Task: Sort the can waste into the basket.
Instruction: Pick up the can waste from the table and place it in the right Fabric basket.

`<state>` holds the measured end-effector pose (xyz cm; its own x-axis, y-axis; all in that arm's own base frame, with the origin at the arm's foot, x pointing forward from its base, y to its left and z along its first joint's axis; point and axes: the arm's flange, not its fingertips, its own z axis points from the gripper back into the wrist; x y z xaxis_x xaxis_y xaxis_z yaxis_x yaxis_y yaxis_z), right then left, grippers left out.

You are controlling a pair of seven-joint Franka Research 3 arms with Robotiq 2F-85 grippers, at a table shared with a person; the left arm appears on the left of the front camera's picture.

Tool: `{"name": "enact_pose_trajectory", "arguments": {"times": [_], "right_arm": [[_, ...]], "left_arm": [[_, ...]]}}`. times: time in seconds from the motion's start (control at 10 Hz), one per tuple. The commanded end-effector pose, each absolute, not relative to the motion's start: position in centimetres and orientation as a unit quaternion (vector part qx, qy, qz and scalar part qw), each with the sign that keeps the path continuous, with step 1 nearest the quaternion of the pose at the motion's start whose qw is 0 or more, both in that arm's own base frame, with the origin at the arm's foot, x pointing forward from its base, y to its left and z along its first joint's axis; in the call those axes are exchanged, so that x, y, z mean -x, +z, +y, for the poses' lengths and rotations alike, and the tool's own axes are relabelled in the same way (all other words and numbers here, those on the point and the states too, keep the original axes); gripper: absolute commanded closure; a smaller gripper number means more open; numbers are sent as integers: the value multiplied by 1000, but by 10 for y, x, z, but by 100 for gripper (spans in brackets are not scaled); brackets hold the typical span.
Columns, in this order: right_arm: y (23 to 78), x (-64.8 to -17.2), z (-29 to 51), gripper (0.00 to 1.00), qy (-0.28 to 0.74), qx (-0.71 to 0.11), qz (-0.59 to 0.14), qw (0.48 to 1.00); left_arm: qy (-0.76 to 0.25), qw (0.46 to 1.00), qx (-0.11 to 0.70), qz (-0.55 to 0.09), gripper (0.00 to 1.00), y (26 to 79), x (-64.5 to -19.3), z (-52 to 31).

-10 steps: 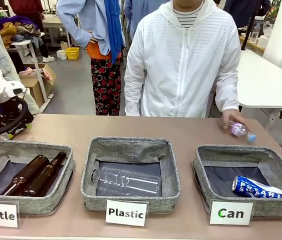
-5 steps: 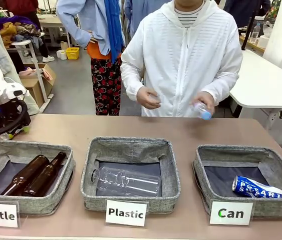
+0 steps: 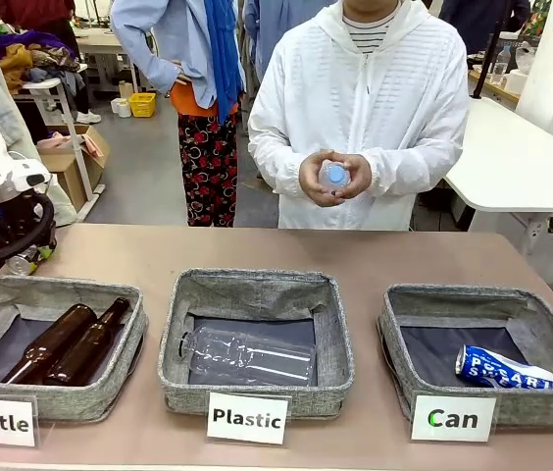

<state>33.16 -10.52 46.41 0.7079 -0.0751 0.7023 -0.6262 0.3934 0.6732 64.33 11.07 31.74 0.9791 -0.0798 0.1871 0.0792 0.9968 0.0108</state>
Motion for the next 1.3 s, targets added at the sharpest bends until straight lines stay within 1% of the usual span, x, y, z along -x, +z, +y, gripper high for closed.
{"name": "enact_pose_trajectory", "arguments": {"times": [0.0, 0.1, 0.3, 0.5, 0.6, 0.8, 1.0, 1.1, 1.2], "right_arm": [[466, -332, -107, 0, 189, -517, -339, 763], [466, -332, -107, 0, 189, -517, -339, 763], [466, -332, -107, 0, 189, -517, -339, 763], [466, -332, -107, 0, 189, -517, -339, 763], [466, -332, -107, 0, 189, -517, -339, 763], [466, -332, -107, 0, 189, -517, -339, 763], [466, -332, -107, 0, 189, -517, -339, 763], [466, -332, -107, 0, 189, -517, -339, 763], [466, -332, -107, 0, 189, -517, -339, 763]], "left_arm": [[-51, 992, -4, -113, 100, 336, -631, 108], [-79, 988, -8, -132, 100, 356, -625, 105], [-162, 971, 11, -172, 100, 418, -594, 94], [-295, 934, 37, -198, 100, 481, -529, 83], [-382, 902, 43, -198, 100, 498, -487, 82], [-567, 805, 73, -157, 100, 495, -414, 87], [-665, 724, 77, -164, 100, 476, -355, 94], [-682, 707, 96, -162, 100, 471, -347, 97], [-660, 728, 105, -153, 100, 469, -354, 99]]}}
